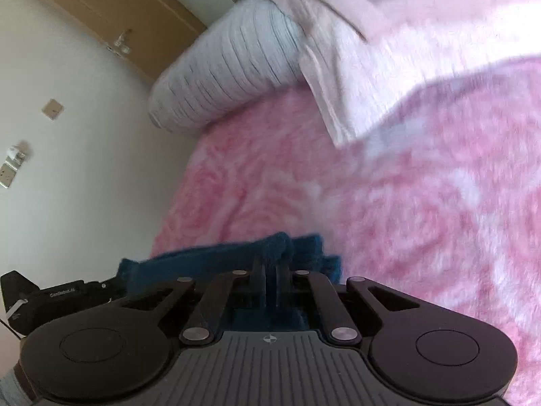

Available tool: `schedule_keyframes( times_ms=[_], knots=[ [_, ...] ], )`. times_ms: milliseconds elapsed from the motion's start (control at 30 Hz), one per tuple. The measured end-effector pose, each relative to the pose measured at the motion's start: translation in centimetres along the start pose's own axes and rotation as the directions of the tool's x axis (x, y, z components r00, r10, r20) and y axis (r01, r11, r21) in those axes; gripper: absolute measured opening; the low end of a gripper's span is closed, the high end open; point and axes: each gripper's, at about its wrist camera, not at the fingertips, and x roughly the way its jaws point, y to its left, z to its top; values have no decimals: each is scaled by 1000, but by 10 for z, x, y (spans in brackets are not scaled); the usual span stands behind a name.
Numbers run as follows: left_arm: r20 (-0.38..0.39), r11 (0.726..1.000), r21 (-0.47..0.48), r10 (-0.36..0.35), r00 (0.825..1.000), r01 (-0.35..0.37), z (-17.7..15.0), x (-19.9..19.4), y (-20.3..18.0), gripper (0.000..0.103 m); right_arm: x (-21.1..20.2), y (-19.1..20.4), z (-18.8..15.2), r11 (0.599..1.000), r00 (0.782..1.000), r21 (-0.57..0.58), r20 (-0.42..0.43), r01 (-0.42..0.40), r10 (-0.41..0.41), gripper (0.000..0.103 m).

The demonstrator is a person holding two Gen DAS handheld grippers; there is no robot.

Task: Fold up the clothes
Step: 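Lift the sweater bundle and carry it toward the pillows with both grippers, then lower the bundle onto the bed and open both grippers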

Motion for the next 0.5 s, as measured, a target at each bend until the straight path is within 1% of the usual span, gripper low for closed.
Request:
schedule_keyframes(
  times_ms=[33, 100, 233, 300, 367, 400, 433, 500],
  knots=[
    [25, 1000, 3, 11, 1000, -11, 0, -4, 2, 6, -3, 2, 0, 1000, 999, -18, 32, 5, -4, 3],
    [51, 1000, -15, 24, 998, -23, -1, -5, 8, 7, 0, -3, -2, 999, 997, -3, 53, 51, -51, 2],
    [25, 997, -49, 61, 998, -59, -7, 7, 18, 9, 8, -11, -5, 989, 986, 27, 89, 142, -144, 2],
    [22, 996, -45, 75, 997, -74, -9, 13, 17, 10, 23, -10, -13, 982, 981, 9, 47, 187, -187, 2],
    [12, 995, -32, 92, 996, -91, -7, 17, 13, 13, 27, -8, -13, 981, 980, 18, 37, 193, -194, 3],
    [2, 995, -25, 101, 995, -100, -5, 16, 10, 16, 27, -6, -12, 981, 980, 22, 32, 195, -195, 3],
    [-6, 993, -24, 111, 994, -111, -2, 14, 7, 24, 19, 0, -16, 980, 980, 3, 28, 197, -197, 3],
    [-7, 988, -27, 149, 989, -150, 3, 3, 0, 33, 4, 14, -23, 979, 980, -36, 20, 200, -200, 17]
  ],
)
